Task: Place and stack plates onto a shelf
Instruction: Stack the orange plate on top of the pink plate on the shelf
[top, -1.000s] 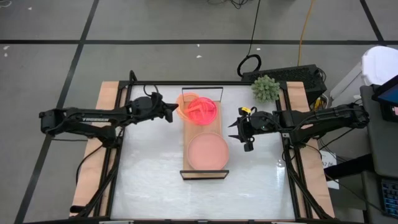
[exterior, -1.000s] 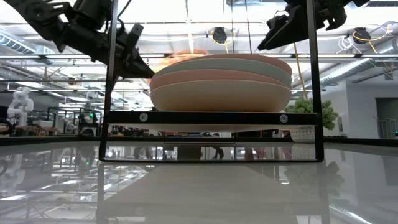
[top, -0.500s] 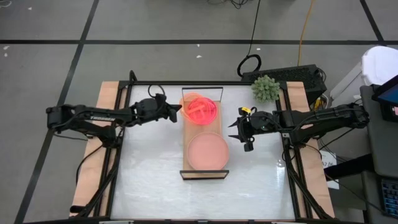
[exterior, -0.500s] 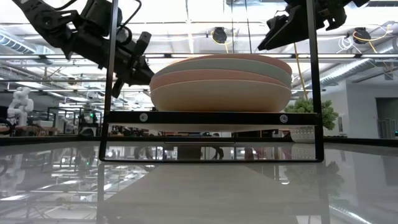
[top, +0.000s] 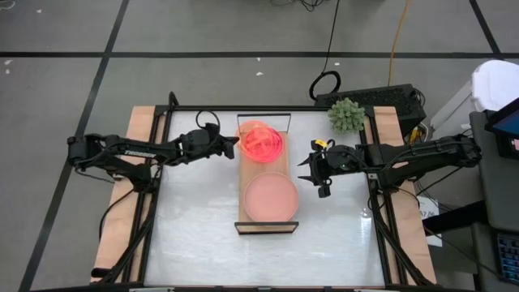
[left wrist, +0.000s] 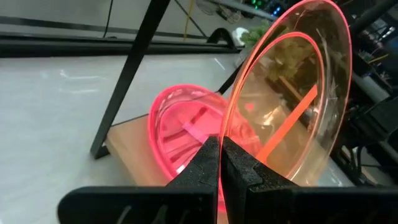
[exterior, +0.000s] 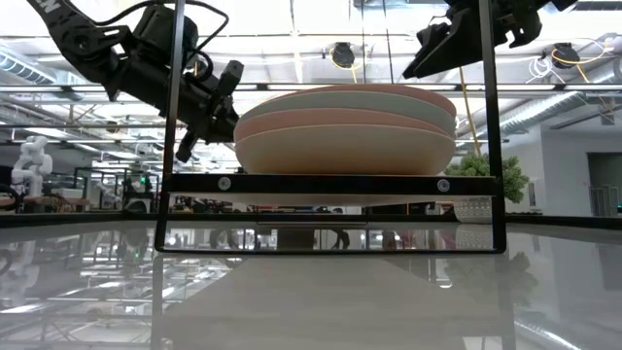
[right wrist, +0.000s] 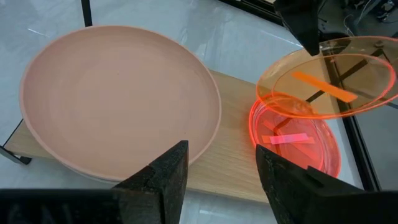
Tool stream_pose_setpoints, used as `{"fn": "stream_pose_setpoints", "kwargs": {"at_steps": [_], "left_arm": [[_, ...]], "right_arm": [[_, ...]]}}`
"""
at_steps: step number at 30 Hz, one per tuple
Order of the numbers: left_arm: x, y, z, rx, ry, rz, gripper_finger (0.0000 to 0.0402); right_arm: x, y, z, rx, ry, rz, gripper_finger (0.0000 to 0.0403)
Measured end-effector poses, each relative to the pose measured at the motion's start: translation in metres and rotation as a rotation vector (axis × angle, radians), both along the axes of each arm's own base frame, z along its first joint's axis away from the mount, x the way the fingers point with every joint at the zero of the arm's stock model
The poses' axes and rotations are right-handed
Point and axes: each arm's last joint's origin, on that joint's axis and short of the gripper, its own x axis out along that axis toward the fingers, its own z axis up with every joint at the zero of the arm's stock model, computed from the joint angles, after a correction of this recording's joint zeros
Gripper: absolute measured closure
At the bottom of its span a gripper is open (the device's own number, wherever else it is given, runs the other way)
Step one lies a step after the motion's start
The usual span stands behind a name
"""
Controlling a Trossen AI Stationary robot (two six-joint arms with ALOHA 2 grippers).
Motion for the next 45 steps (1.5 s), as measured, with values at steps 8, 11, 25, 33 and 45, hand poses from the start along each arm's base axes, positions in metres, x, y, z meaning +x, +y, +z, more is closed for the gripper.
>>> {"fn": "stream_pose_setpoints", "kwargs": {"at_steps": [8,11,25,33,45], "left_arm": [[0.000,0.001,-0.001,0.003,0.002,0.018,0.0398],[0.000,0.001,-0.001,0.004,0.001,0.021,0.0398],[0.001,0.002,-0.003,-0.003,-0.003,0.064,0.0398],[0.008,0.001,-0.012,-0.027,-0.004,0.062,0.0398],[0.010,0.001,-0.014,-0.024,-0.023,0.073,0.0398]], "right_arm": [[0.000,0.000,0.000,0.000,0.000,0.000,0.0234],[0.000,0.000,0.000,0.000,0.000,0.000,0.0234],[0.000,0.000,0.000,0.000,0.000,0.000,0.0234],[0.000,0.000,0.000,-0.006,0.000,0.004,0.0234],[0.000,0.000,0.000,-0.013,0.000,0.009,0.0234]]}}
